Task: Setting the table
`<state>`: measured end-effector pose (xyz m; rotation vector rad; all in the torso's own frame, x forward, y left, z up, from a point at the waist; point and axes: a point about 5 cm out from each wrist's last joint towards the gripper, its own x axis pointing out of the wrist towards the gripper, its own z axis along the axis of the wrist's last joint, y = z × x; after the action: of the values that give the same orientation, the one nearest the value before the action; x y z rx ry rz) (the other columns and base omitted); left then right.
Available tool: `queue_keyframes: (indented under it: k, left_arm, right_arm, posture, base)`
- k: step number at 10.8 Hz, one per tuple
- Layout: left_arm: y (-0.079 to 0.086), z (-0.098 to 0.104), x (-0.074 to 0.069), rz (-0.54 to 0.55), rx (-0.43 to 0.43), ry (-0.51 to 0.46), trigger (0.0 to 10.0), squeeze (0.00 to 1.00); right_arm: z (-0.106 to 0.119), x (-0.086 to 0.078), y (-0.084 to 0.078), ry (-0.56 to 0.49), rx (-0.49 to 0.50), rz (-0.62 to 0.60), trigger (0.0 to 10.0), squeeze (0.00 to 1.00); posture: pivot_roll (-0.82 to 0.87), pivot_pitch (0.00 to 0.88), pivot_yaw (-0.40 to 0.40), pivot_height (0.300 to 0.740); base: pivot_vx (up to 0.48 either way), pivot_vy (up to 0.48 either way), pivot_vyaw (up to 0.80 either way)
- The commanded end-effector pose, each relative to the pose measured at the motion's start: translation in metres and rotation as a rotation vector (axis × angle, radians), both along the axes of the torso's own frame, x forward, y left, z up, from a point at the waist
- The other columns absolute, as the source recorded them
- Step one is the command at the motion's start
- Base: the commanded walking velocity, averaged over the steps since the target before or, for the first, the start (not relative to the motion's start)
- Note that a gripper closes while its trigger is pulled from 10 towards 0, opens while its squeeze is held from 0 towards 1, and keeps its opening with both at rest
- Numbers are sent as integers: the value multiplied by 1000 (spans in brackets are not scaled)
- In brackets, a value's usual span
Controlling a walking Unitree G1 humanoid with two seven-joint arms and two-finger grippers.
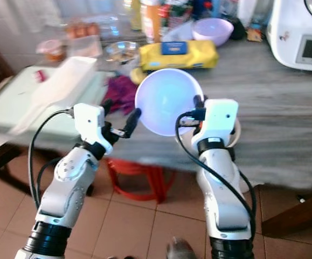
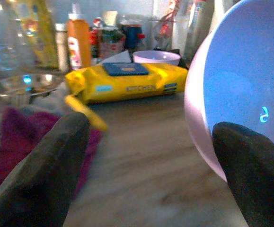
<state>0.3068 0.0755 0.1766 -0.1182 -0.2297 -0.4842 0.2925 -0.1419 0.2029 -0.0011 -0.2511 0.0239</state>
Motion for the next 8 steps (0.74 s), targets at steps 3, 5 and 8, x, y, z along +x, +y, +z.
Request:
queue_keyframes:
  k: [3, 5, 8]
  left_arm:
    - [5, 2, -8, -52, -3, -24, 10000, 0]
    - [15, 0, -14, -154, 41, -22, 10000, 0]
    - [26, -5, -26, -280, 92, -23, 10000, 0]
  right_arm:
    - [6, -2, -2, -23, -1, -7, 10000, 0]
    - [5, -2, -4, -16, -3, -14, 10000, 0]
    - [4, 1, -7, 16, 1, -20, 10000, 0]
  posture:
    - [-210, 175, 78, 740]
    - [-213, 175, 76, 740]
    - [-212, 171, 72, 740]
  base:
    - [115, 0, 0]
    - [0, 0, 0]
    - [0, 0, 0]
